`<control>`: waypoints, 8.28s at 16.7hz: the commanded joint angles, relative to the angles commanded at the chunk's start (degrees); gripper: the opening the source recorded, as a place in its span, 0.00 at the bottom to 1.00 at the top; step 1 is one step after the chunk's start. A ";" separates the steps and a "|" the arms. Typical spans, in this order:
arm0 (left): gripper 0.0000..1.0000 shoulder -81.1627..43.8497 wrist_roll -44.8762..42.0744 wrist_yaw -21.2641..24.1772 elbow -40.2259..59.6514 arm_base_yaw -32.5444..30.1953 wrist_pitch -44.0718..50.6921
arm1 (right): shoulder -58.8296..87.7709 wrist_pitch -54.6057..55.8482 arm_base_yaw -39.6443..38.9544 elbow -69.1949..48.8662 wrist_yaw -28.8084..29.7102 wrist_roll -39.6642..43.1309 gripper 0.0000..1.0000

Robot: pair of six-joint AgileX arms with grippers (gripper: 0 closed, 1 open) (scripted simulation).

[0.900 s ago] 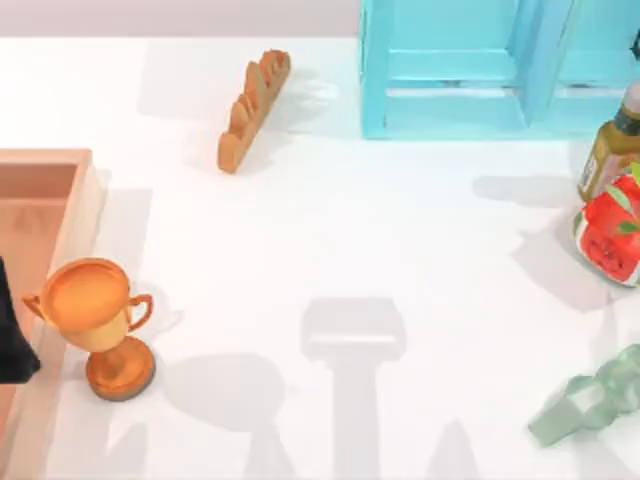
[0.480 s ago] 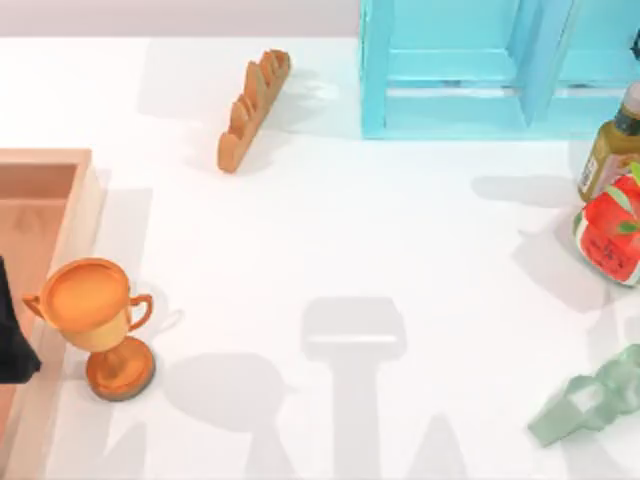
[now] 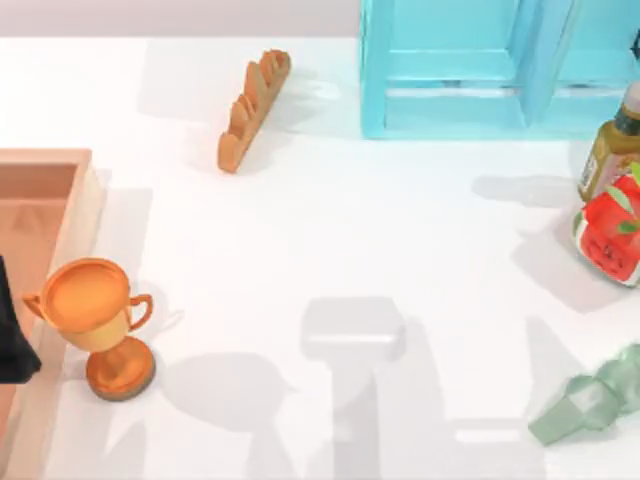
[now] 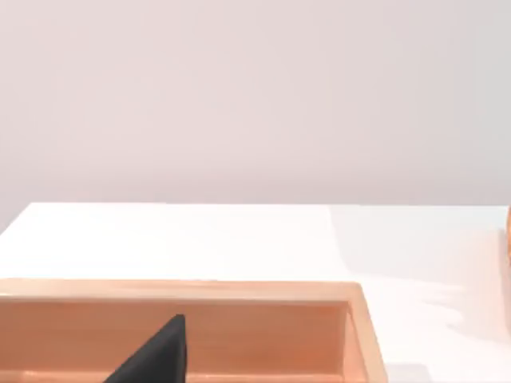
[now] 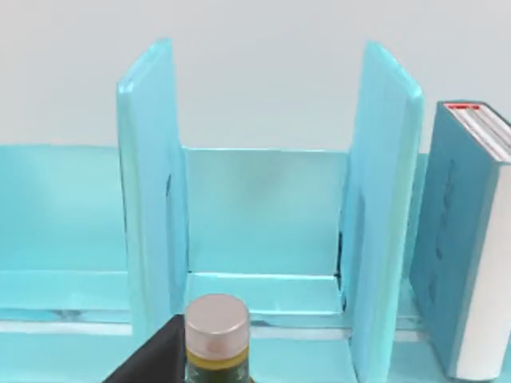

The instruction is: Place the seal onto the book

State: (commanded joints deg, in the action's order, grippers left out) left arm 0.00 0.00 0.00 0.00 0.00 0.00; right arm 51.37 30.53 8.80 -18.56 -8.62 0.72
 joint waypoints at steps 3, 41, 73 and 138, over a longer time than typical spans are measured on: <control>1.00 0.00 0.00 0.00 0.00 0.00 0.00 | 20.05 11.55 3.03 -7.46 -2.83 0.04 1.00; 1.00 0.00 0.00 0.00 0.00 0.00 0.00 | 90.30 33.54 10.53 -59.08 -6.90 -1.44 1.00; 1.00 0.00 0.00 0.00 0.00 0.00 0.00 | 73.02 23.80 14.00 -48.08 -10.72 -2.21 0.00; 1.00 0.00 0.00 0.00 0.00 0.00 0.00 | 68.19 5.11 -76.50 -39.03 61.84 64.26 0.00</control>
State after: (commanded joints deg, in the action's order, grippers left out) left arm 0.00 0.00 0.00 0.00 0.00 0.00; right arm 119.55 35.64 -67.70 -57.59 53.22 64.98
